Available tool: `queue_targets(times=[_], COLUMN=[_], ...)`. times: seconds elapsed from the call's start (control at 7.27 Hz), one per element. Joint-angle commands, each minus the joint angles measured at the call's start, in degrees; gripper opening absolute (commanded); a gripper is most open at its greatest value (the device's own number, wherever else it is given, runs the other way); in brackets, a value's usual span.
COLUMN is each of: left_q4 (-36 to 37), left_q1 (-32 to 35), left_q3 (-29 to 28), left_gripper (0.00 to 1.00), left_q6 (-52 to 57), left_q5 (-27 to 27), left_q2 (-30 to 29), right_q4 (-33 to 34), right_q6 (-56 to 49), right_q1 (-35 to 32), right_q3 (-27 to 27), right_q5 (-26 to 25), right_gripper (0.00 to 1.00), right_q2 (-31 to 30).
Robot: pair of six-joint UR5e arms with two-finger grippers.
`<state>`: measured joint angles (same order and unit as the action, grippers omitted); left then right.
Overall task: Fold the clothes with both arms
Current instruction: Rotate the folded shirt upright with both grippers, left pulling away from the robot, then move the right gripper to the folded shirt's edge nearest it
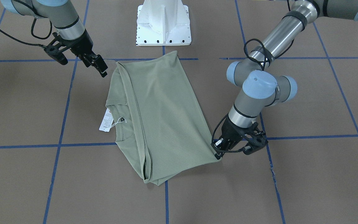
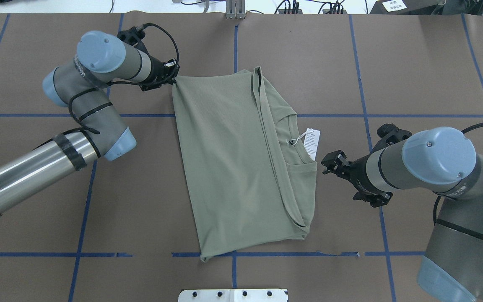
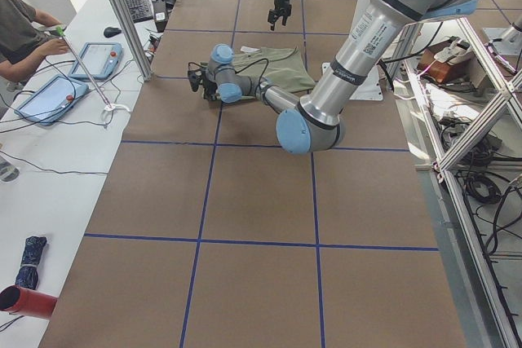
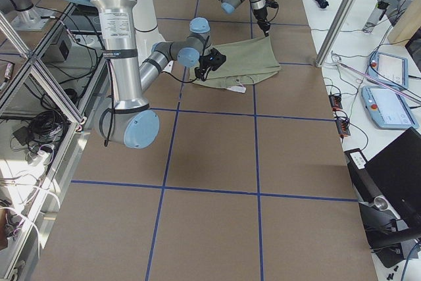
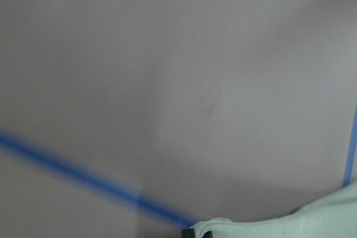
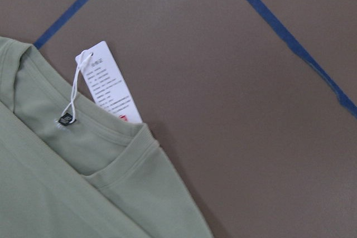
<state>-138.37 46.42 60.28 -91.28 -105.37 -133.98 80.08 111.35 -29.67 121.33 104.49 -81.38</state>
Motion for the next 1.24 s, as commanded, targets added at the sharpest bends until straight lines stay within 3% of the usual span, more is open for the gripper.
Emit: queue_targets(times=[0.0,0.14,0.28,0.55,0.69,0.83,1.1], left_q4=[-6.6,-6.6,-5.7,-4.3,-4.3,-3.9,-3.7], left_q1=[2.2,2.2,2.2,1.8,1.7,1.6,1.6], left_q3=[-10.8,-10.2,-4.4,13.1,19.4,23.3,23.7], left_gripper=[0.0,0.4,0.56,0.58,0.58,0.58,0.58], left_q6=[0.3,0.3,0.6,0.1,0.1,0.1,0.1], left_q5=[1.1,0.9,0.1,-7.3,-7.4,-7.8,-8.2], left_q2=[-5.0,-5.1,-3.8,8.2,12.9,15.6,16.1], right_q4=[0.0,-0.1,-0.1,0.5,0.7,0.7,2.1], right_q6=[-0.1,-0.1,0.0,-6.9,-13.7,-20.7,-45.7], right_q1=[0.6,0.8,2.3,5.0,6.6,7.7,9.6], right_q3=[-0.3,-1.2,-2.9,-7.8,-9.2,-9.5,-11.2], right_q5=[-2.7,-2.8,-4.9,-5.4,-5.4,-4.9,-5.0], right_gripper=[1.0,1.0,1.0,1.0,1.0,1.0,0.99], right_q2=[0.3,2.9,5.8,10.8,11.8,12.4,14.3])
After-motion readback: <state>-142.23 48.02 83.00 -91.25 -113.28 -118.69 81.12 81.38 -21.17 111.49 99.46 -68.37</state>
